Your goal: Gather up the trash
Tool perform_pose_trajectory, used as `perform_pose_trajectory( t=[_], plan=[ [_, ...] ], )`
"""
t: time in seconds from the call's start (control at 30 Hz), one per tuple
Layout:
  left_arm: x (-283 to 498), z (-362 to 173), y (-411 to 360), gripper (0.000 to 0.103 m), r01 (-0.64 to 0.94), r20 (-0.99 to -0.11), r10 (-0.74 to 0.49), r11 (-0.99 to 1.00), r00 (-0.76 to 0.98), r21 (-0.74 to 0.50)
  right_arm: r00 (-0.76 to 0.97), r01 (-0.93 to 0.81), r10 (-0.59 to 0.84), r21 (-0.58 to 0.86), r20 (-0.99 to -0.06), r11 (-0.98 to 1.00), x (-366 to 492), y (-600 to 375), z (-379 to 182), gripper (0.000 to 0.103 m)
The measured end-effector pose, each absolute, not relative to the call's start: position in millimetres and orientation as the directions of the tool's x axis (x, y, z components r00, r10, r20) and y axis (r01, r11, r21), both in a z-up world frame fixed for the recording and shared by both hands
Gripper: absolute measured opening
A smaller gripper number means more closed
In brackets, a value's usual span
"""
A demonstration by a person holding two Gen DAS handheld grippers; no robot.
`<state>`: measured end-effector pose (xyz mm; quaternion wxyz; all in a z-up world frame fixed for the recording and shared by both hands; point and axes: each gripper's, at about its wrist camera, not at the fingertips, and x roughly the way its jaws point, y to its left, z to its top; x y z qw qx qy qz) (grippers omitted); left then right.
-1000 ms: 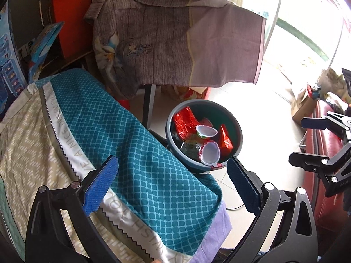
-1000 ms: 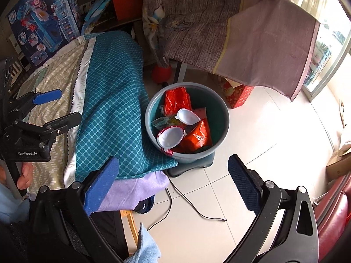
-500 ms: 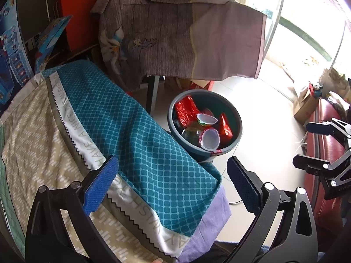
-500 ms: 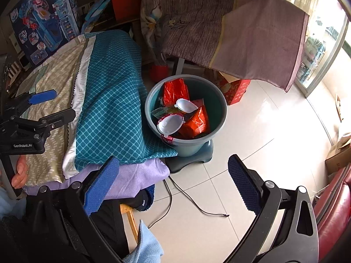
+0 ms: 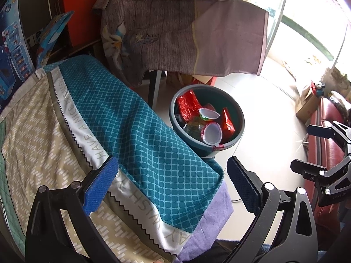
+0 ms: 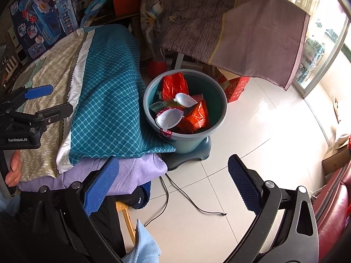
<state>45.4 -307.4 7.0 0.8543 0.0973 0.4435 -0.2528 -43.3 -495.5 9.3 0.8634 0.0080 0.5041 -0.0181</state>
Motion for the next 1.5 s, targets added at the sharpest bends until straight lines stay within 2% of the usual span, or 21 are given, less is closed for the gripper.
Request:
perform_pose_trajectory(
  t=[1.5],
  plan=[
    [52.8,-6.2,-313.0,0.099,0.482,-0.803,-0.312,0.876,0.507,-0.036,0.465,0.029,-0.009,0.005,-0.885,1.000,-19.5,-490.4,-7.7,0.096]
  ],
)
